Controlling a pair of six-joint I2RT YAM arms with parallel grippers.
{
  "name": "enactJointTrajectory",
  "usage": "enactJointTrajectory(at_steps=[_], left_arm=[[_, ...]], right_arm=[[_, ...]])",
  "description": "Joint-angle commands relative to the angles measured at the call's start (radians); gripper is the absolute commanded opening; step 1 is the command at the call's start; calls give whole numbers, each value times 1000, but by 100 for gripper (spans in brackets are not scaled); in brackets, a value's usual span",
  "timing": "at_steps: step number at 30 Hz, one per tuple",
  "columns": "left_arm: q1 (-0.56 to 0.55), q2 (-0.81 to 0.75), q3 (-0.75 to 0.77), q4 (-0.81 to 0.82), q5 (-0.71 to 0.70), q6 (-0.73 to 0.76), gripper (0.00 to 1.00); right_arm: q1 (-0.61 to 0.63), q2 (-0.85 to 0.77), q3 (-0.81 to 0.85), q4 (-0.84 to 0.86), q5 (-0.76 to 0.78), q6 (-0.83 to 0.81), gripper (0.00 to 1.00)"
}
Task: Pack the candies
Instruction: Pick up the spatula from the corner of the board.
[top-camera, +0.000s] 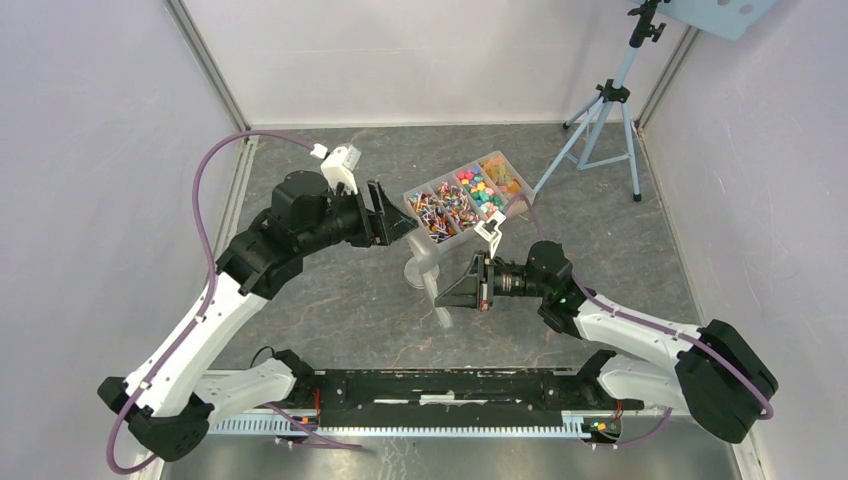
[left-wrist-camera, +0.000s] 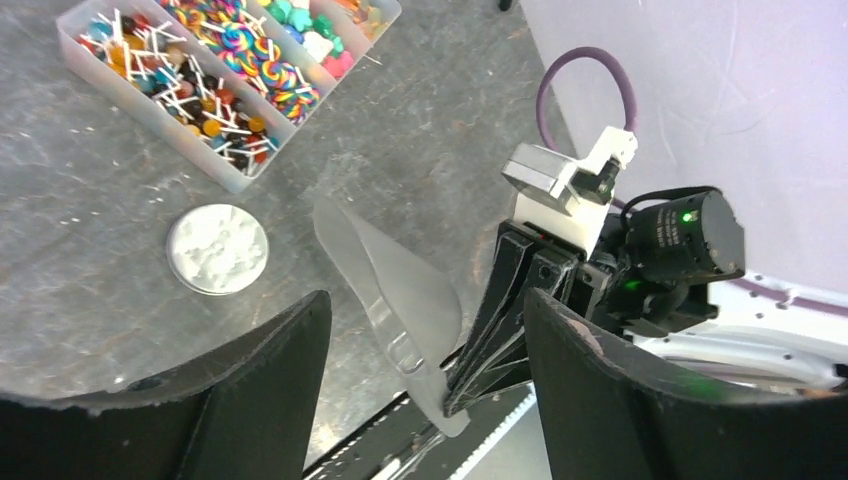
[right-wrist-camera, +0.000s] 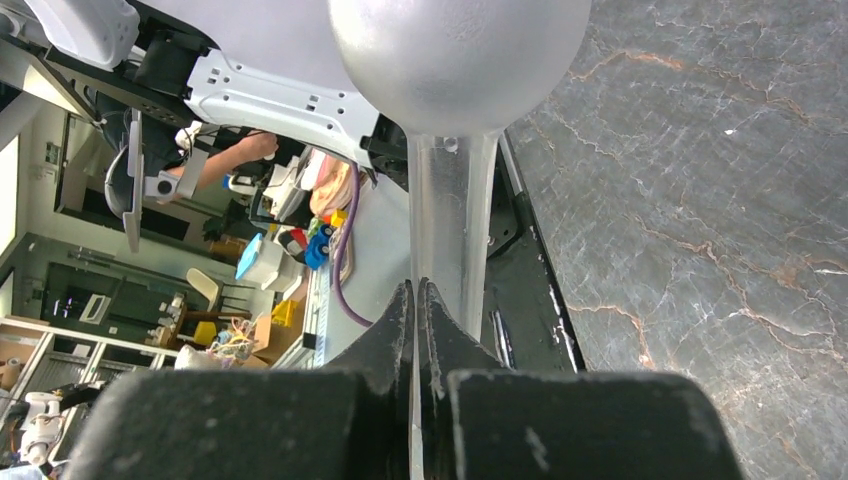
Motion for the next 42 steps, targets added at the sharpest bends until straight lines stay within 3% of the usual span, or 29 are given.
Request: enactJointTrajectory(at_steps=[1, 8, 12, 16, 19, 23, 26, 28, 35, 38, 42], left_arm=[[56, 14, -66, 84, 148, -167, 74], [131, 2, -231, 272, 241, -342, 65], [136, -5, -277, 335, 241, -398, 52], [139, -18, -331, 401, 249, -474, 30], [147, -33, -355, 405, 244, -527, 3], [156, -81, -389, 374, 167, -594, 2], [158, -146, -405, 303, 23, -684, 2], [157, -184, -411, 254, -51, -743, 2], [158, -217, -339, 35, -220, -901, 2], [158, -198, -288, -74, -246, -971, 2], [159, -161, -228, -171, -241, -1020, 2]], right_arm=[[-3, 1, 20, 30, -35, -44, 0], [-3, 13, 7, 58, -32, -41, 0], [-3, 30, 0, 57, -27, -46, 0], [-3, 40, 1, 33, -15, -72, 4], [-3, 33, 39, -105, 26, -176, 20], [-2, -22, 127, -409, 204, -417, 51], [33, -117, 146, -483, 414, -597, 69], [81, -183, 132, -461, 560, -735, 71], [324, -281, 59, -288, 841, -1231, 78], [461, -276, -10, -131, 927, -1532, 77], [577, -234, -168, 172, 925, -1959, 76]])
